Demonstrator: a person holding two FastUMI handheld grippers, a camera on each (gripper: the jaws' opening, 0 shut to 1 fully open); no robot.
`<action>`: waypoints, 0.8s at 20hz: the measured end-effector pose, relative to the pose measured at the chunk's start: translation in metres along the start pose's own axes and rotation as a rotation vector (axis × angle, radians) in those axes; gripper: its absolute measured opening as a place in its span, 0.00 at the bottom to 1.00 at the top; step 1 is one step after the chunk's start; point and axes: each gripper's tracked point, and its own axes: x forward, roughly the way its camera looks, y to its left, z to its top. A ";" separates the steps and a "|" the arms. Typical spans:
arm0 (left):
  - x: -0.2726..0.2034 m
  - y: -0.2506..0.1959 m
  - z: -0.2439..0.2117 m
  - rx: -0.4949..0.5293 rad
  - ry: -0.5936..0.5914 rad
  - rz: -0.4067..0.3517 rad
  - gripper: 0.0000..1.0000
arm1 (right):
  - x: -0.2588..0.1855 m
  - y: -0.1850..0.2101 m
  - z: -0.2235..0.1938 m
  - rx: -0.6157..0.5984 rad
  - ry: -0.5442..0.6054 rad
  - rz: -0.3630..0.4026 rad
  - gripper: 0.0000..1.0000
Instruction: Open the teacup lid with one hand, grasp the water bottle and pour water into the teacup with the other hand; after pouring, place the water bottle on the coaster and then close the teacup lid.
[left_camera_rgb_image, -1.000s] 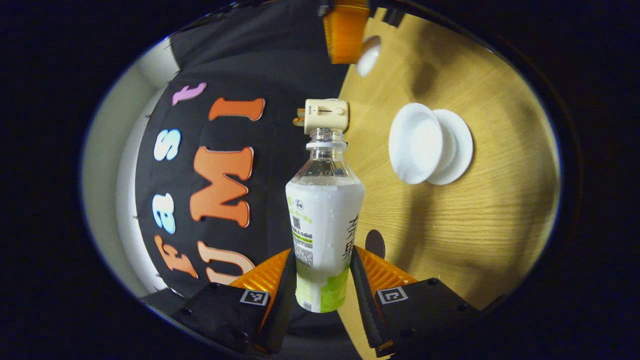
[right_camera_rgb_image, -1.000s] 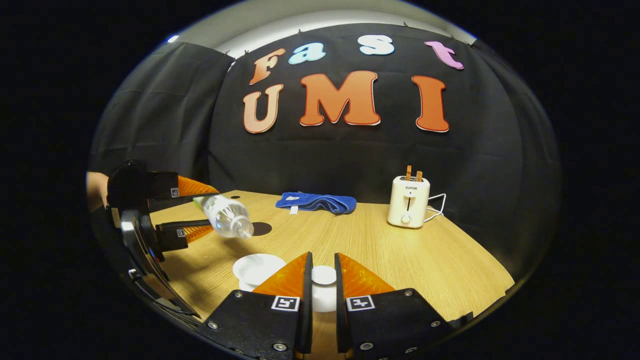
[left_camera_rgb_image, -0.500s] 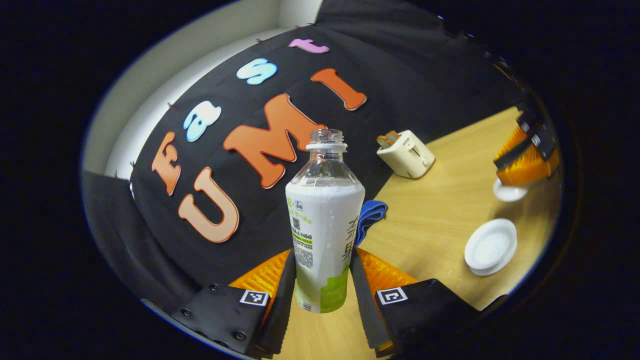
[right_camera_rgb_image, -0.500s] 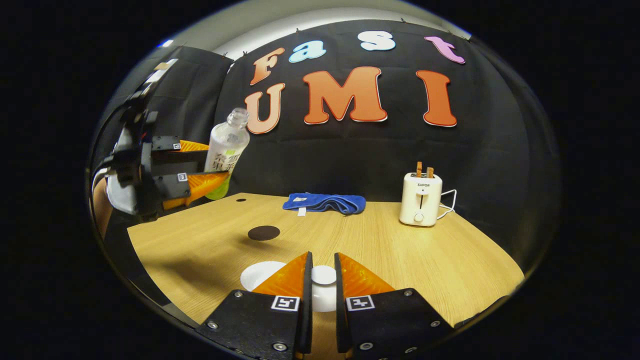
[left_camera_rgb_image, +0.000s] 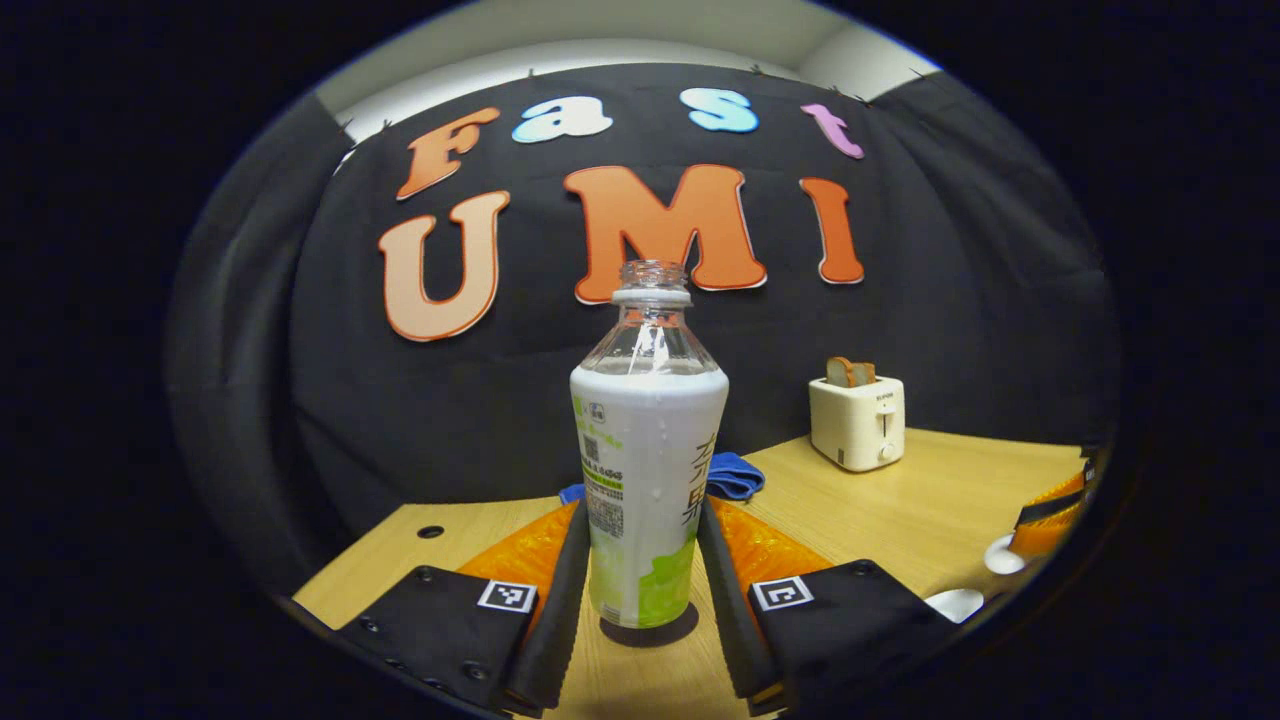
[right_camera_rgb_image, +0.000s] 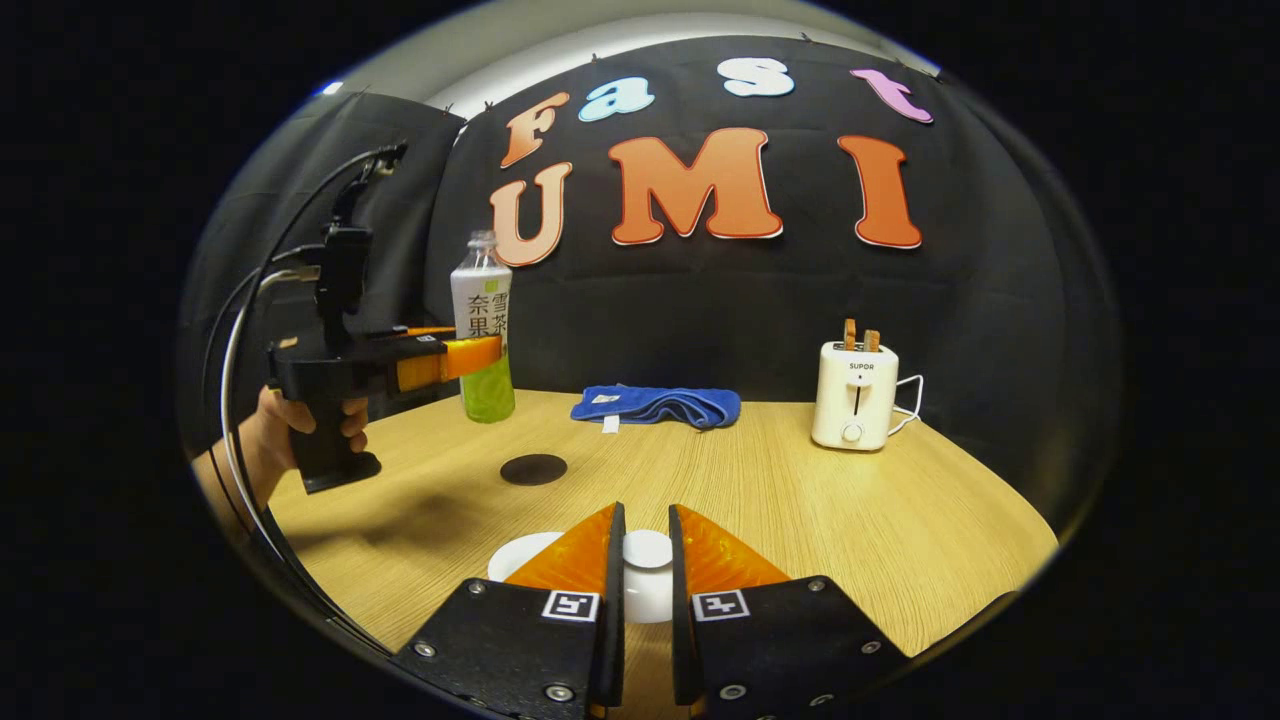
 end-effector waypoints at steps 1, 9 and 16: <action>0.003 0.004 -0.005 -0.049 -0.003 -0.006 0.64 | 0.001 -0.001 0.000 0.003 0.002 -0.003 0.20; 0.044 0.032 -0.061 -0.257 0.067 0.017 0.64 | 0.005 -0.008 -0.002 0.000 0.004 -0.029 0.20; 0.066 0.026 -0.095 -0.268 0.138 0.019 0.64 | 0.010 -0.013 -0.004 0.000 0.017 -0.036 0.20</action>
